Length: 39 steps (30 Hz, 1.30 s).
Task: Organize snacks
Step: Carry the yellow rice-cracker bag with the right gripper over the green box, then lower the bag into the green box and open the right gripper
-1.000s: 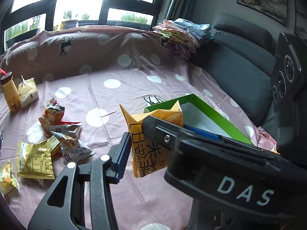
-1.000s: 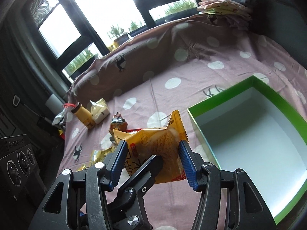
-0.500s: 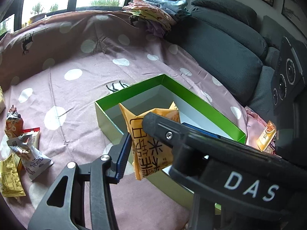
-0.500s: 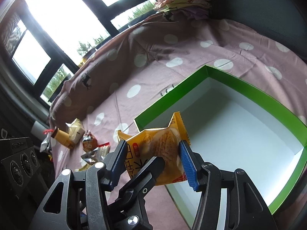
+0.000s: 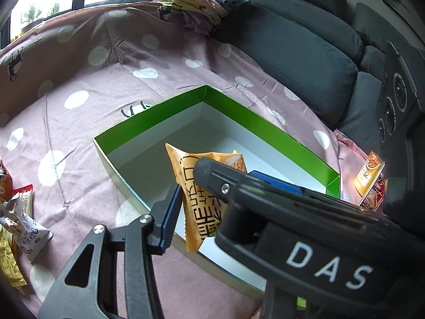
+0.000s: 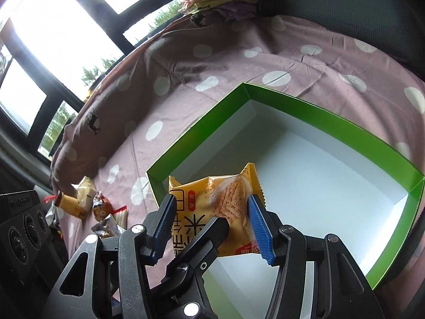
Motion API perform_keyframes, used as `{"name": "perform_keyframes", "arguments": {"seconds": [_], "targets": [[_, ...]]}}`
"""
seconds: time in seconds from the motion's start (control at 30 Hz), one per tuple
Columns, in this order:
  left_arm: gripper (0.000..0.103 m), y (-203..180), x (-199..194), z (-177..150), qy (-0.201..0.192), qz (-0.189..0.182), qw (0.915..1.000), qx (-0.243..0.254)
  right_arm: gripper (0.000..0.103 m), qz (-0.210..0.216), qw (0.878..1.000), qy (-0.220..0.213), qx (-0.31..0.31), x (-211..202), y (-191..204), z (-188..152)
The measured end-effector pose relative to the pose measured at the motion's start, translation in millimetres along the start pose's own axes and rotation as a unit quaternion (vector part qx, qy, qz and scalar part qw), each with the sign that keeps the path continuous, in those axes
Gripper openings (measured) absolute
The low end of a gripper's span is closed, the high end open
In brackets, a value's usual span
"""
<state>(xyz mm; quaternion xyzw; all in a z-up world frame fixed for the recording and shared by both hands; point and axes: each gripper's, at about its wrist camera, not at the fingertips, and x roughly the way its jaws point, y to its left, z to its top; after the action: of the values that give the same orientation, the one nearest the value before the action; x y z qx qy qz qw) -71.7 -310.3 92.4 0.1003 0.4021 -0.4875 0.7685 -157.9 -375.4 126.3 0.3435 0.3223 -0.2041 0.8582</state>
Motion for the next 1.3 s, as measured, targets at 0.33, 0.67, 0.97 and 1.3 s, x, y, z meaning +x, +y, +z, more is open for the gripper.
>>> {"name": "perform_keyframes", "arguments": {"seconds": [0.33,0.67,0.97,1.3], "targets": [[0.043,-7,9,4,0.021,-0.023,0.9995,0.0,0.059,-0.006,1.0,-0.01,0.014,-6,-9,2],[0.043,-11,17,4,0.034,-0.03,0.999,0.0,0.059,-0.004,1.0,-0.007,0.027,-5,-19,4],[0.043,-14,27,4,0.055,-0.033,0.9979,0.005,0.059,-0.006,0.999,-0.001,0.039,-4,-28,4],[0.043,-17,38,7,0.084,-0.038,0.9957,0.009,0.059,-0.01,0.999,0.008,0.051,1,-36,4]]}}
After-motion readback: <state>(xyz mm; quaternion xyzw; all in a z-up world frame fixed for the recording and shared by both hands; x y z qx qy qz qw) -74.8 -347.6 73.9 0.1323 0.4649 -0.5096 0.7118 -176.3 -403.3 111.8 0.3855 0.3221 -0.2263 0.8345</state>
